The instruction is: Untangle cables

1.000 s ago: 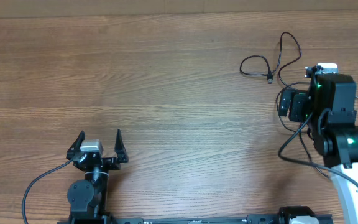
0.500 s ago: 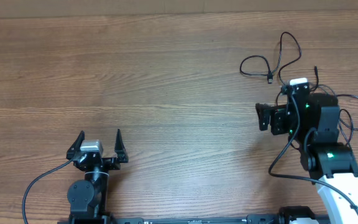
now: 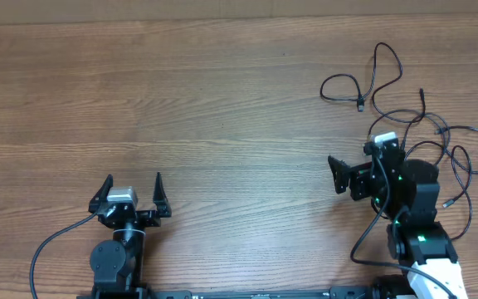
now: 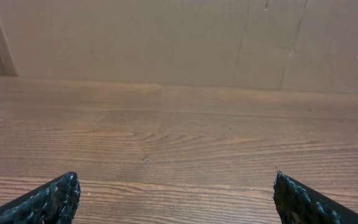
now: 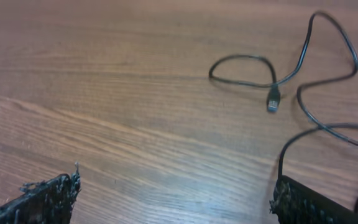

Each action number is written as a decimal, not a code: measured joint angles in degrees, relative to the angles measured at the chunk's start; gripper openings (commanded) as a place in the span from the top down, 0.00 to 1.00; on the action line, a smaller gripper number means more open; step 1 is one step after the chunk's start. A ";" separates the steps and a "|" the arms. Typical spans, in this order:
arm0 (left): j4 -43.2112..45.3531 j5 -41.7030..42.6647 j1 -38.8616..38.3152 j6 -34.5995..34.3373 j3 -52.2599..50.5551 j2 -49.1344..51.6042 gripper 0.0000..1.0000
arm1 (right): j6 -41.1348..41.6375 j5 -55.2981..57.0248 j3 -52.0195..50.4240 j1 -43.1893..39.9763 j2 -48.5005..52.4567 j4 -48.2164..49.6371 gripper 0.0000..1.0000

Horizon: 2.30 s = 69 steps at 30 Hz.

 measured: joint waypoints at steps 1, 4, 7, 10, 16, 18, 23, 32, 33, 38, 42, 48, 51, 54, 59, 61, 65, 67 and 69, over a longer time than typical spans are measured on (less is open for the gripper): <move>0.00 0.00 0.00 0.00 0.00 0.00 0.00 | -0.04 -0.02 -0.55 0.00 -0.50 1.57 0.00; -0.02 0.00 0.00 0.00 0.00 0.00 0.00 | -0.02 -0.13 -2.51 0.00 -1.86 6.23 0.00; 0.02 0.00 0.00 0.00 0.00 0.00 0.00 | -0.02 -0.46 -5.64 0.00 -3.02 10.71 0.00; 0.00 0.00 0.00 0.00 0.00 0.00 0.00 | 0.00 -0.52 -9.25 0.00 -4.35 14.36 0.00; 0.00 0.00 0.00 0.00 0.00 0.00 0.00 | 0.04 -0.76 -14.62 0.02 -8.11 20.76 0.00; 0.00 0.00 0.00 0.00 0.00 0.00 0.00 | 0.09 -0.87 -15.85 0.00 -9.11 22.49 0.00; 0.00 0.00 0.00 0.00 0.00 0.00 0.00 | 0.70 -0.94 -19.85 0.00 -10.78 28.17 0.00; 0.00 0.00 0.00 0.00 0.00 0.00 0.01 | 1.20 -1.09 -22.34 0.00 -13.49 29.92 0.00; 0.00 0.00 0.00 0.00 0.00 0.00 0.01 | 1.18 -1.11 -22.34 0.00 -13.64 29.70 0.00; 0.00 0.00 0.00 0.00 0.00 0.00 0.00 | 1.18 -1.11 -22.34 0.00 -15.39 26.82 0.00; 0.00 0.00 0.00 0.00 0.00 0.00 0.00 | 1.20 -1.07 -22.34 0.00 -18.99 22.97 0.00; 0.02 0.02 0.00 0.00 0.00 0.00 0.01 | 1.33 0.68 -22.32 0.00 -29.94 12.13 0.00; -0.02 0.02 0.00 0.00 0.00 0.00 0.00 | 1.33 1.64 -22.34 0.00 -33.81 8.07 0.00; 0.02 0.00 0.00 0.00 0.00 0.00 0.00 | 1.33 2.27 -22.34 0.00 -36.57 6.45 0.00; 0.02 0.00 0.00 0.00 0.00 0.00 0.00 | 1.33 2.75 -22.34 0.00 -39.91 6.32 0.00; 0.00 0.00 0.00 0.00 0.00 0.00 0.00 | 1.31 2.80 -22.34 0.00 -41.16 6.29 0.00; 0.00 0.00 0.00 0.00 0.00 0.00 0.01 | 1.36 3.26 -22.34 0.00 -44.85 6.21 0.00; 0.00 0.00 0.00 0.00 0.00 0.00 0.00 | 1.33 3.89 -22.34 0.00 -46.07 6.21 0.00; 0.00 0.00 0.00 0.00 0.00 0.00 0.00 | 1.33 4.33 -22.34 0.00 -46.12 6.12 0.00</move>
